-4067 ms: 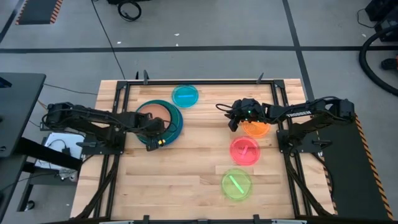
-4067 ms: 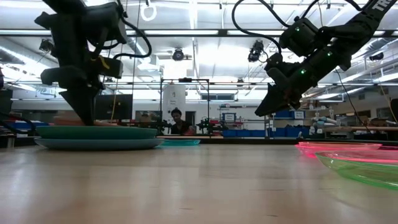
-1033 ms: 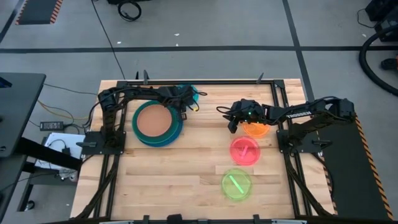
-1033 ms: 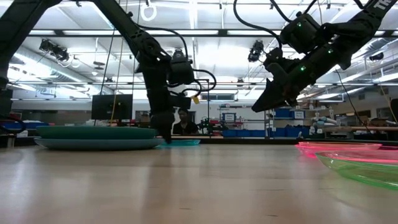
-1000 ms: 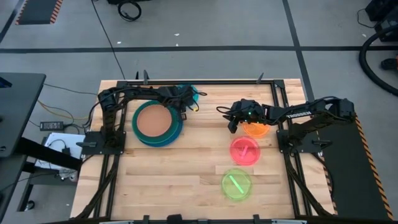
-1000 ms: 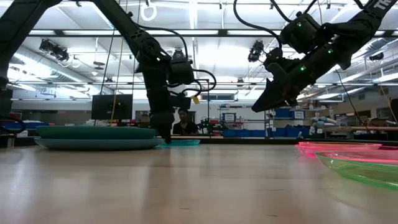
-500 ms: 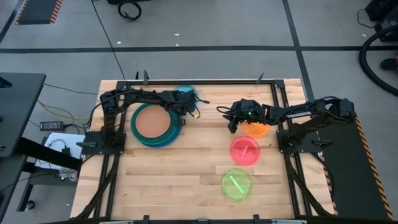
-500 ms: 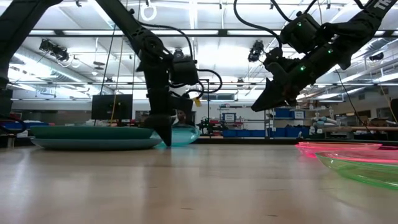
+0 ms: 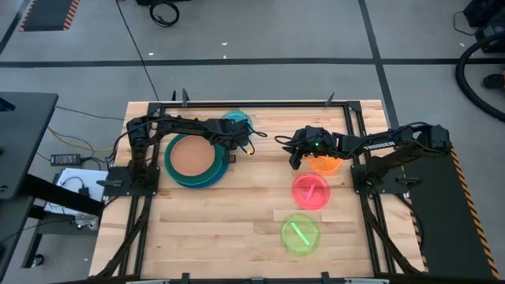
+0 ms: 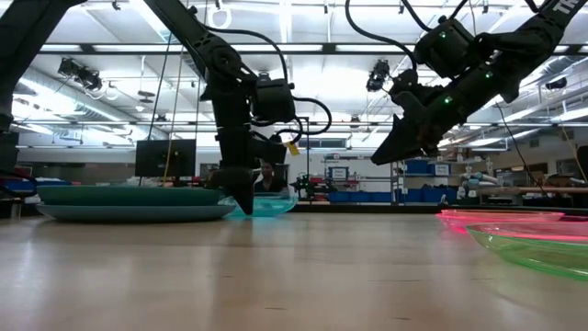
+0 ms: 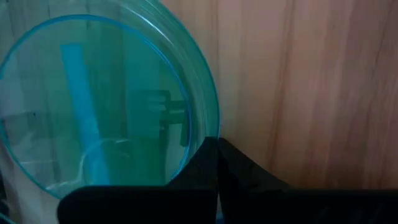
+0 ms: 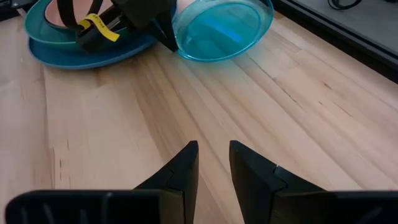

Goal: Stack plastic plates
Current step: Stack the light blue plate on top of the brown plate

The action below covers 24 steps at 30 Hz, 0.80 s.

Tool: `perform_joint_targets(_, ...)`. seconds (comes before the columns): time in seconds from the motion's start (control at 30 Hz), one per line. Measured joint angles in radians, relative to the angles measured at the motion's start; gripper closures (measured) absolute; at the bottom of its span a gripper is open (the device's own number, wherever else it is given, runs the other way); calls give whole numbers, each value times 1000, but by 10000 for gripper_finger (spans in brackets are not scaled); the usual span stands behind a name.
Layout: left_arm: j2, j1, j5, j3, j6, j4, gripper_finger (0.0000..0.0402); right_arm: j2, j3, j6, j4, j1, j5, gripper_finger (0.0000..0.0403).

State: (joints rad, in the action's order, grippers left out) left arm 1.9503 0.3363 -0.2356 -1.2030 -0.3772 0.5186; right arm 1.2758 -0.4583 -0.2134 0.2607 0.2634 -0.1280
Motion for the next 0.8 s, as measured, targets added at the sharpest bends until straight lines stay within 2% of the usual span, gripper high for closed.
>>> perform_joint_targets(0.8, -1, -16, -6, 0, 52, 6, 400, 0, 0, 0, 0, 0, 0, 302)
